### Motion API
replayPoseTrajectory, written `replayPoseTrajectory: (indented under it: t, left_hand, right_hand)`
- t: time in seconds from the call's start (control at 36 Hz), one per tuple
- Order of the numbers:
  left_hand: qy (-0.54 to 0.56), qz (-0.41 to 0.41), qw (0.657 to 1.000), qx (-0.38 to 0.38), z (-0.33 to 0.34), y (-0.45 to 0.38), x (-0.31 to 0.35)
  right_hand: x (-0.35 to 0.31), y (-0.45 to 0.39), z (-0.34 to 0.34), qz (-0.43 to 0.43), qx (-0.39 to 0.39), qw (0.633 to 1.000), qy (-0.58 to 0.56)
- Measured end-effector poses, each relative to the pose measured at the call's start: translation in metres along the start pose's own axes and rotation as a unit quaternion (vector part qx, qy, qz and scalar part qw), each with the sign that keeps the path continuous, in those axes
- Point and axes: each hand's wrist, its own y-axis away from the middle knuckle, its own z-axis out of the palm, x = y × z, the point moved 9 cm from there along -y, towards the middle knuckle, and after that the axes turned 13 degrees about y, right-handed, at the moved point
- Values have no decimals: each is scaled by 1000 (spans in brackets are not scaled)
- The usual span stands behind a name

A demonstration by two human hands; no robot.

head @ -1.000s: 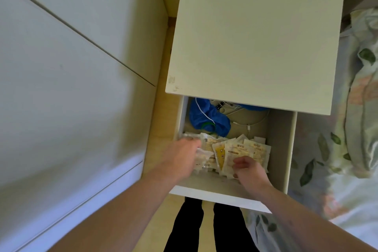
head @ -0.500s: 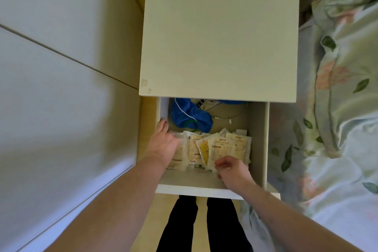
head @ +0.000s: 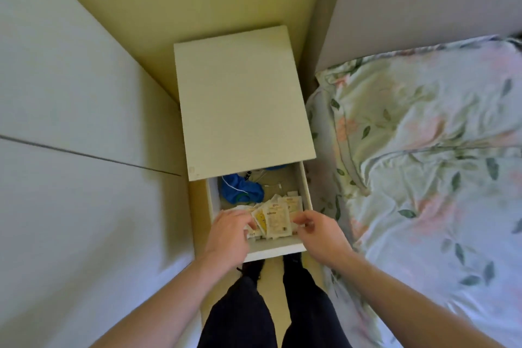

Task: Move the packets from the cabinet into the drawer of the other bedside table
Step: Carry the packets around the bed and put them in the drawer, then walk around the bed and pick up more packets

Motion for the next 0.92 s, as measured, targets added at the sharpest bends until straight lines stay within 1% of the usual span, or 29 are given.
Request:
replayPoseTrajectory:
  t: [0.11,0.17,0.25,0.33,0.42,0.56,0.72,0.83,0.92]
  left_hand:
    - [33,67,997,8,-32,46,60]
    - [46,103,994,4,-40,64,84]
    - [38,157,986,-37,-40,90,116]
    - [-34,210,970,-114,-28,124,147]
    - [-65,246,956,-147,-25,147,175]
    - [-100,342,913,-199,3,214,242]
    - [-159,434,849,-254,64,300,305]
    - [-180,484,804,-296,121,368,332]
    - [-187,522,769,-319,170,427,348]
  right_hand:
    - [-3,81,-35,22,59,998,-15]
    - [-1,119,-45,33,86,995,-40]
    - [13,180,-51,54,140,983,-109]
    - [30,247,-51,75,203,963,-161]
    - [43,292,-49,93,235,945,-206]
    - [86,386,-41,131,326,907,-233]
    - [143,498,-21,175,418,843,-288]
    - [189,576,20,214,466,794,-325]
    - [221,638,60,243,486,764,-348]
